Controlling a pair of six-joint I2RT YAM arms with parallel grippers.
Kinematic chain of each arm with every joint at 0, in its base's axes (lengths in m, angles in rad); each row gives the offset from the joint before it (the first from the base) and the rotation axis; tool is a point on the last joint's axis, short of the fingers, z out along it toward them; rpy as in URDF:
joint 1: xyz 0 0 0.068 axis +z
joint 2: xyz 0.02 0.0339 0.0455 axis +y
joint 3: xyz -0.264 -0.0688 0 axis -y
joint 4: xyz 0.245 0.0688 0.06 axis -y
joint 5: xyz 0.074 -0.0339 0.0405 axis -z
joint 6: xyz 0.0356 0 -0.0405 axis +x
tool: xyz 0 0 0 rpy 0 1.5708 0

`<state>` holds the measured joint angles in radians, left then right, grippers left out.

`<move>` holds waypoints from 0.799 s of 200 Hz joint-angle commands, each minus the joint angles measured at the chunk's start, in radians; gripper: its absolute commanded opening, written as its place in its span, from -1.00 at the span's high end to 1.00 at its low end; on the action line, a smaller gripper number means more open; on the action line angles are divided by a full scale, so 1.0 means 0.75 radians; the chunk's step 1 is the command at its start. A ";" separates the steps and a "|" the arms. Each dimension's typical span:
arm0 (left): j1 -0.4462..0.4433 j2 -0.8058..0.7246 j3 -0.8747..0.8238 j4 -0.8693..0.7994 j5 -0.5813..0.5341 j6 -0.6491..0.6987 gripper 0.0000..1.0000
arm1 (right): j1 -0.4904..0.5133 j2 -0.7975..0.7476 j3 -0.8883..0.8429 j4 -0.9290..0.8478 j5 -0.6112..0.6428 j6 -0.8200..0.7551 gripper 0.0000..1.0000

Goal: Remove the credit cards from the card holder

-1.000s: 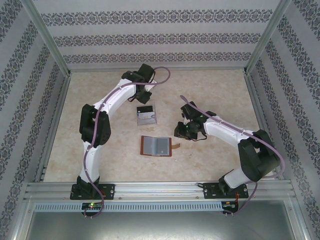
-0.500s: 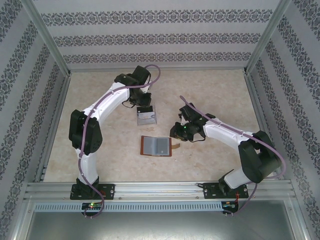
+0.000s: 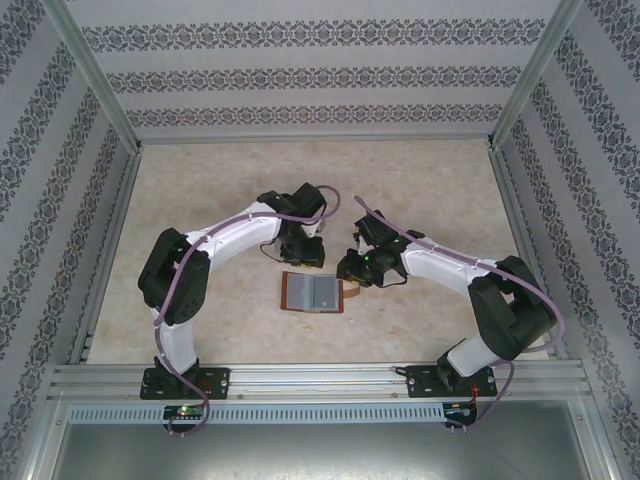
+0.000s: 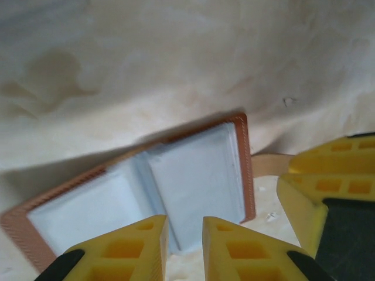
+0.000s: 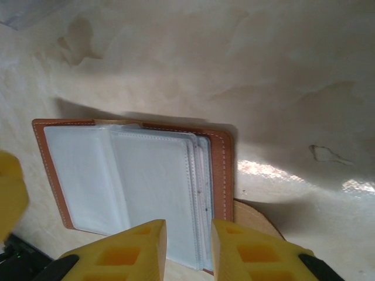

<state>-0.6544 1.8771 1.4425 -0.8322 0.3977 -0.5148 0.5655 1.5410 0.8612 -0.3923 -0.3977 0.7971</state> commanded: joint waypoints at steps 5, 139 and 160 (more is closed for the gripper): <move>-0.048 -0.055 -0.110 0.167 0.114 -0.153 0.57 | -0.006 -0.019 -0.011 -0.054 0.073 -0.034 0.46; -0.155 0.041 -0.270 0.237 0.077 -0.220 0.63 | -0.011 0.004 -0.026 0.007 0.004 -0.011 0.47; -0.154 0.031 -0.286 0.231 0.065 -0.218 0.64 | 0.002 0.022 -0.023 0.026 -0.017 -0.002 0.47</move>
<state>-0.7658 1.8984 1.2480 -0.6426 0.4786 -0.6788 0.5526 1.5410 0.8543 -0.3965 -0.3786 0.7864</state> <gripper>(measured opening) 0.184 0.267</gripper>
